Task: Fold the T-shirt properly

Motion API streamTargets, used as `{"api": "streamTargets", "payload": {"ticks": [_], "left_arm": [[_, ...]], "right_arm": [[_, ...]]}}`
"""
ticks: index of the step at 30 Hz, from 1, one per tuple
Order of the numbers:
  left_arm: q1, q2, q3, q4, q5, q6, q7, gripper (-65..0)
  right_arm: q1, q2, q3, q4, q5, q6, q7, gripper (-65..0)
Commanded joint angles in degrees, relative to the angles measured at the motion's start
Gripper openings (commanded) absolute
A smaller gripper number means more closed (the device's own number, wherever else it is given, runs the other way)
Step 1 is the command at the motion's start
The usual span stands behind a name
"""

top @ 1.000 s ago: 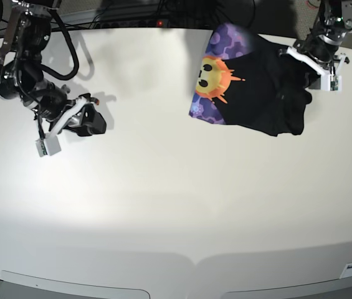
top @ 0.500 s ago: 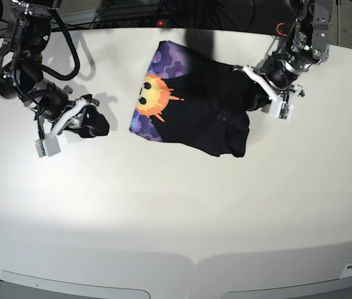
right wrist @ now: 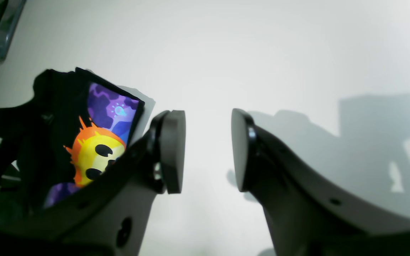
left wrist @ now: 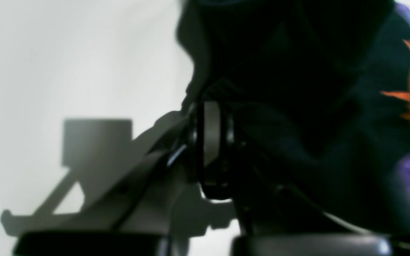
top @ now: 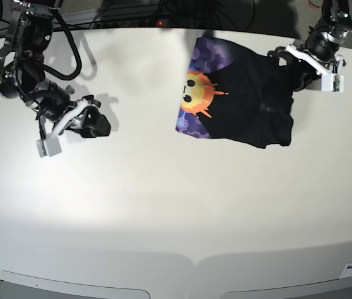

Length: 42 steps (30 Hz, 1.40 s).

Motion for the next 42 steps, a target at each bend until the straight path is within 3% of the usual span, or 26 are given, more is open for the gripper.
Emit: {"api": "streamTargets", "payload": {"ticks": [1, 4, 8, 15, 16, 18, 19, 23, 28, 35, 42], "left_arm": [[0.5, -0.4, -0.3, 2.3, -0.8, -0.5, -1.4, -57.3], [0.8, -0.3, -0.9, 5.6, -0.9, -0.5, 1.8, -45.5], [1.6, -0.3, -4.0, 7.6, -0.8, -0.4, 6.8, -44.8], [6.4, -0.4, -14.0, 7.6, -0.5, -0.5, 3.0, -44.8], [6.5, -0.4, -15.3, 7.6, -2.7, -1.2, 1.6, -44.8], [5.9, -0.4, -16.6, 7.6, -6.4, -9.0, -1.0, -44.8], [5.3, -0.3, -16.6, 7.6, -6.6, -12.5, -1.9, -44.8], [0.9, -0.3, -15.3, 7.5, -1.1, -12.5, -0.6, -44.7], [-4.3, -0.4, -10.3, 7.5, 4.1, -12.5, 5.0, -44.7], [-6.5, -0.4, -4.2, 7.5, 4.2, -12.5, 9.0, -44.7], [-6.5, -2.0, -4.0, 7.6, 3.6, -12.5, 11.8, -44.8]], "right_arm": [[0.8, 0.2, -0.4, 1.0, 1.4, 0.3, 1.1, -43.0], [0.8, 0.0, -2.4, 1.0, 1.4, 0.3, 1.0, -43.0], [0.8, 0.0, -5.4, 1.0, 1.4, 0.3, 1.1, -43.0], [0.8, 0.0, -8.4, 1.0, 1.4, 0.3, 1.5, -43.0], [0.8, 0.0, -8.4, 1.0, 1.4, 0.3, 1.6, -43.0], [0.8, 0.0, -8.4, 1.0, 1.4, 0.3, 1.6, -43.0], [0.8, 0.0, -8.4, 1.0, 1.2, 0.3, 1.6, -43.0], [0.8, 0.0, -8.4, 1.0, 1.2, 0.3, 1.5, -43.0], [0.8, 0.0, -8.4, 1.0, 1.2, 0.3, 1.3, -43.0], [0.8, 0.0, -8.4, 1.0, -2.8, 0.3, 1.3, -43.0], [1.0, 0.0, -8.3, 1.0, -3.8, 0.3, 1.6, -43.0]]}}
